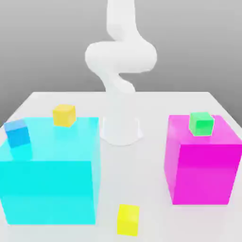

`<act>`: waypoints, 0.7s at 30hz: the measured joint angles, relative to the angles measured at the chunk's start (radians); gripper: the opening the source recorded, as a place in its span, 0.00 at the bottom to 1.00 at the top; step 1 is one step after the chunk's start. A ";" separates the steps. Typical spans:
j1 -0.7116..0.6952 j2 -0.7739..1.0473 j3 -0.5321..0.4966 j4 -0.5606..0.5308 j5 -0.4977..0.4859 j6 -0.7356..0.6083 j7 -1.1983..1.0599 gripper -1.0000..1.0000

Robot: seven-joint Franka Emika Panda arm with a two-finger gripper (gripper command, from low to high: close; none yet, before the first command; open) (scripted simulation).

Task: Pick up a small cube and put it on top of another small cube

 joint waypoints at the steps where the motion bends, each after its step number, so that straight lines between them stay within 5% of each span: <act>1: 0.010 0.034 -0.007 -0.009 -0.012 0.016 -0.040 0.50; 12: 0.112 0.382 -0.101 -0.104 -0.085 0.173 -0.482 0.50; 21: 0.163 0.667 -0.147 -0.182 -0.032 0.307 -0.923 0.50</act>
